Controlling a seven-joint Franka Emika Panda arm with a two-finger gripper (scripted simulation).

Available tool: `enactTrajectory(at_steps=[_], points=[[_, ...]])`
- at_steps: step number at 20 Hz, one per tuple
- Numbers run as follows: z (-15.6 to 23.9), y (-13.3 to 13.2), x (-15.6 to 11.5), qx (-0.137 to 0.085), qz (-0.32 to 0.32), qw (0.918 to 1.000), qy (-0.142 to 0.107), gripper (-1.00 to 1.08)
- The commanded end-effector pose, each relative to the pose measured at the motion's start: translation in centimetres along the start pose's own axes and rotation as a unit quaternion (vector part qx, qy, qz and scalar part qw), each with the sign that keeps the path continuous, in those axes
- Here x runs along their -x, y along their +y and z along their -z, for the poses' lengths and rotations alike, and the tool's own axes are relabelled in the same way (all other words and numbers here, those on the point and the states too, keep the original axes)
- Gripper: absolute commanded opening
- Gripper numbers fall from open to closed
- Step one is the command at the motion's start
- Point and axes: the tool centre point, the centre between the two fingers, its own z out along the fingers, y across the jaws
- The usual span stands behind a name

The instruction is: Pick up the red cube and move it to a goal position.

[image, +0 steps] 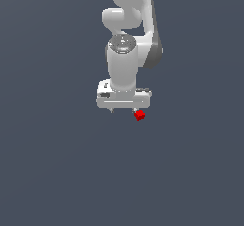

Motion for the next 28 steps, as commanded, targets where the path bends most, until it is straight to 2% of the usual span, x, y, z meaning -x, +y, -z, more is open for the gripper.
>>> enactTrajectory(at_steps=[1,8,15,22,28], points=[[0.0,0.0,0.0,0.0,0.0,1.0,0.0,1.0],[-1.3,-0.9,0.5,0.0,0.019,0.9998,0.0,1.0],[-5.2,-3.5,2.3,0.002,0.074,0.9973,-0.001,1.0],[-10.8,-6.8,5.4,0.003,0.153,0.9882,-0.001,1.0],[-14.1,-8.4,7.3,0.005,0.199,0.9801,-0.002,1.0]])
